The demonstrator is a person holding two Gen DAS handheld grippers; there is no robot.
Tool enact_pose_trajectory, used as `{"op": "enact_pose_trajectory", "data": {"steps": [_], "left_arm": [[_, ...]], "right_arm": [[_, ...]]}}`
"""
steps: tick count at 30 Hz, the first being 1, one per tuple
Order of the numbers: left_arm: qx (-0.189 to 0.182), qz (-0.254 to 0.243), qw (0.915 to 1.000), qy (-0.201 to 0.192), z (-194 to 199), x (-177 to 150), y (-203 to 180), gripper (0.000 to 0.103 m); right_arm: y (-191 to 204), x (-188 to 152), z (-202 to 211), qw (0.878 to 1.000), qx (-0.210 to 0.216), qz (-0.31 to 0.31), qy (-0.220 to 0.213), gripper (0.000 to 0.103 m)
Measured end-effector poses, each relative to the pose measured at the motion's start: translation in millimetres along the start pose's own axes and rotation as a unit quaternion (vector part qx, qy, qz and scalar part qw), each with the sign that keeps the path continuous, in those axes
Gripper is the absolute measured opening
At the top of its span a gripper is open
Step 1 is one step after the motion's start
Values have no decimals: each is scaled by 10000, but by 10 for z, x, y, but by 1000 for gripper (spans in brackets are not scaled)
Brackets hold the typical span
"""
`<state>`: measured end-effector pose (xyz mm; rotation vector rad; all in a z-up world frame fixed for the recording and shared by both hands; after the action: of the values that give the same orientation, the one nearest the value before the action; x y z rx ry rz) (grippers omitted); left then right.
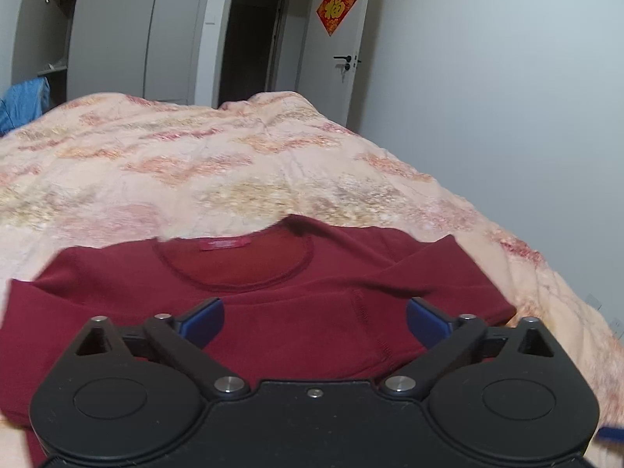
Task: Fold small clothes
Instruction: 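Grasp the other sleeve cuff with the right gripper, then lay the held sleeve across the sweater body and open the right gripper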
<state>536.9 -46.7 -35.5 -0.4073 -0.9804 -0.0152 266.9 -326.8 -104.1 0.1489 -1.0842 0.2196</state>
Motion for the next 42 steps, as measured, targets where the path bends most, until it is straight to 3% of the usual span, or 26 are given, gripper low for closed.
{"op": "enact_pose_trajectory", "data": {"steps": [6, 10, 13, 18, 21, 27, 29, 33, 36, 42], "left_arm": [[728, -176, 9972, -18, 432, -170, 601, 102], [1457, -401, 9885, 92, 700, -357, 1140, 102], [1789, -210, 9836, 121, 865, -445, 1523, 102], [1947, 344, 9803, 54, 961, -495, 1987, 102], [1834, 542, 9816, 12, 927, -484, 2104, 102], [1766, 291, 9838, -41, 823, -453, 2091, 102], [1741, 256, 9844, -48, 802, -447, 2093, 102], [1733, 232, 9845, -118, 788, -409, 2102, 102], [1783, 142, 9836, -224, 734, -342, 2074, 102], [1718, -351, 9843, -185, 445, -256, 1861, 102]], "right_arm": [[-5, 213, -45, 9996, 19, 223, -152, 103], [35, 460, -239, 9987, 170, 440, -200, 103], [115, 715, -485, 9969, 377, 642, -253, 103], [371, 1173, -988, 9919, 746, 946, -405, 95], [560, 1372, -1327, 9892, 876, 1118, -374, 88], [752, 1577, -2029, 9887, 897, 1197, -28, 80], [784, 1566, -2239, 9867, 757, 1431, 146, 72], [836, 1537, -2466, 9840, 911, 1474, 403, 13], [886, 1738, -2364, 9840, 1061, 1426, 106, 9], [965, 2652, -1970, 9789, 1616, 834, -937, 9]]}}
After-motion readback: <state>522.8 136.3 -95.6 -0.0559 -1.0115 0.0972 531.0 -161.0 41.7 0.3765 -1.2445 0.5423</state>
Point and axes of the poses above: each gripper's, at about its wrist camera, not at the fingertips, and z roughly against the way its jaws point, y to its left, x to its top, the point moved 7 cm from there along -z, roughly the way its jaws point, and after that the axes turned 14 degrees about z, right-handed, at the moved point
